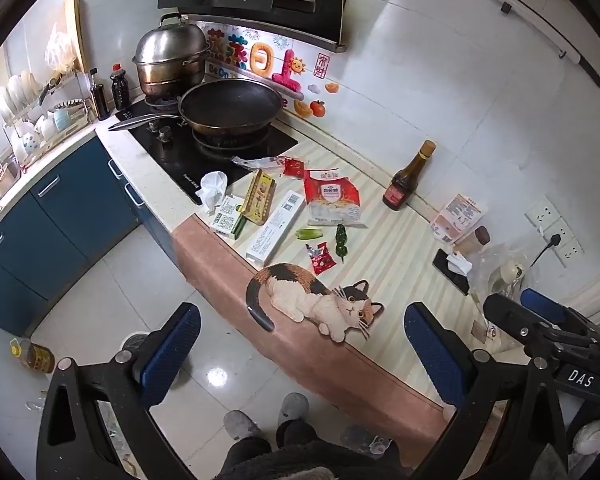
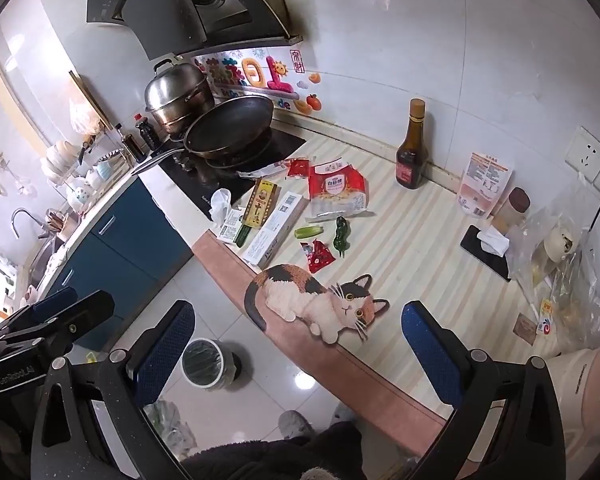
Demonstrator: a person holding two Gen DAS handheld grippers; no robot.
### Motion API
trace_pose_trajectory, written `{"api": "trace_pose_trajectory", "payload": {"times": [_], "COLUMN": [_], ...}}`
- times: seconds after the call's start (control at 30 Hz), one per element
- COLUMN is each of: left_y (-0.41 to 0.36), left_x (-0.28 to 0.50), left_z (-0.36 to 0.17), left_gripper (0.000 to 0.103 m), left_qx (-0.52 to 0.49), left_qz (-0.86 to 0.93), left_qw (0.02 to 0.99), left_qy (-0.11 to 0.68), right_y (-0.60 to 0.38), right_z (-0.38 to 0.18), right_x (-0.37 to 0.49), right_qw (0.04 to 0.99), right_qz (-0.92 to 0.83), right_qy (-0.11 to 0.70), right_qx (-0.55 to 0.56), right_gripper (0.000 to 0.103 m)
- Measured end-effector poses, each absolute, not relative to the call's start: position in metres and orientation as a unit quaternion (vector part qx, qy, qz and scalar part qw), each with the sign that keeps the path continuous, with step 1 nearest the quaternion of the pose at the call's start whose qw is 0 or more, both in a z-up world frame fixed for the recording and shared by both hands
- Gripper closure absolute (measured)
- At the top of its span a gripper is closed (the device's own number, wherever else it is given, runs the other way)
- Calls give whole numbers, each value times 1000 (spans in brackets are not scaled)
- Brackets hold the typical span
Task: Collect trash
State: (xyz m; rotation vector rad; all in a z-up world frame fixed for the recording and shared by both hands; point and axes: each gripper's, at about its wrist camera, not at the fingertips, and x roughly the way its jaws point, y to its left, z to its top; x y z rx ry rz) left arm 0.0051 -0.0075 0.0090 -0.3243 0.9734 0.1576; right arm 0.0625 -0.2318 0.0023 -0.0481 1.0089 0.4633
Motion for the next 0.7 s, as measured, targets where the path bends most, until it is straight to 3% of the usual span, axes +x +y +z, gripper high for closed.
{"api": "trace_pose_trajectory", "payload": {"times": [0.7], "left_y": [-2], "left_x": [-2], "left_z": [16], "left_gripper": [0], "left_qx": [-159], "left_qz": [80], "left_qw": [873], "left_qy": [453], "right_y": [-229], "right_z": [2], "right_x": [54], "right_qw": [848], "right_qz": [224], "right_qy": [479], "right_qx": [-19], "right_gripper": [0]}}
